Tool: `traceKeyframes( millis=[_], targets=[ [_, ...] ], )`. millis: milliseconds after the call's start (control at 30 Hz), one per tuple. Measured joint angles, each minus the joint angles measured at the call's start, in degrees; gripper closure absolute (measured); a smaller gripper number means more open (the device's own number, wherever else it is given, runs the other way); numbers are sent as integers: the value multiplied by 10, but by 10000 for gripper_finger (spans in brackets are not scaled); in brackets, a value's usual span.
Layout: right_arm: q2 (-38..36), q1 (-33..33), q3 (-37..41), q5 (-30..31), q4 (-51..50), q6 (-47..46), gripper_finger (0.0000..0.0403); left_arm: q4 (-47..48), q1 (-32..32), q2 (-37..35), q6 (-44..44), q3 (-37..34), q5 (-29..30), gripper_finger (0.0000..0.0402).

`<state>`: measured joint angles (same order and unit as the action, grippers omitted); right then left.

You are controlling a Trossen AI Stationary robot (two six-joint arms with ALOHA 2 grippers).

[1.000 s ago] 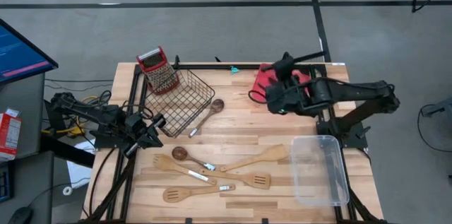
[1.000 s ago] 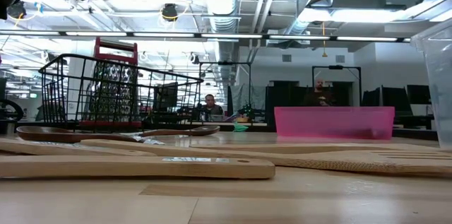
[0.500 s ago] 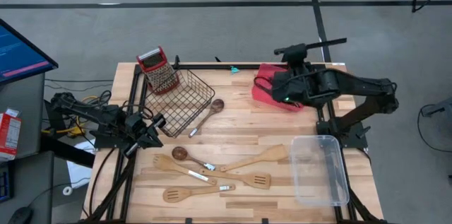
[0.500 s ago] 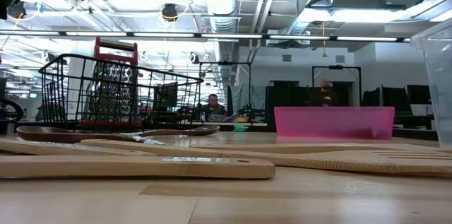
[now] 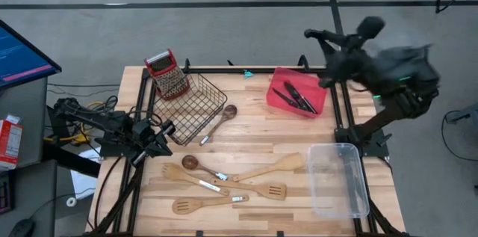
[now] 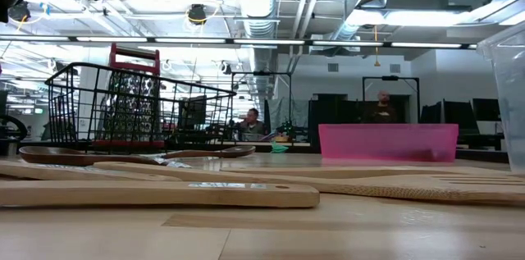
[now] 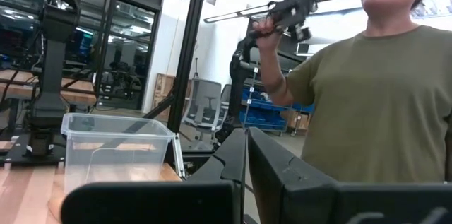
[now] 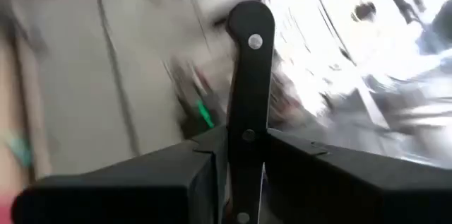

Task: Pick & Place Kitchen Items
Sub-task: Put the black knife into the red bin

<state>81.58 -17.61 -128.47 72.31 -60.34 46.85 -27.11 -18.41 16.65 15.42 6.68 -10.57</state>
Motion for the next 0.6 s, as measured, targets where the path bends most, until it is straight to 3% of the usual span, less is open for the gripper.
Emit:
traceKeyframes(
  millis=[133,267,467,600],
  targets=[
    [0,-43,-62,-126,115,-39,327,0,0,0,0,0,0,399],
    [-19,-85,-51,-247,264,-104,327,0,0,0,0,0,0,399],
    [-35,-117,-52,-398,355,-328,322,0,0,0,0,0,0,399],
    [-37,-127,-51,-553,361,-472,323,0,0,0,0,0,0,399]
  ],
)
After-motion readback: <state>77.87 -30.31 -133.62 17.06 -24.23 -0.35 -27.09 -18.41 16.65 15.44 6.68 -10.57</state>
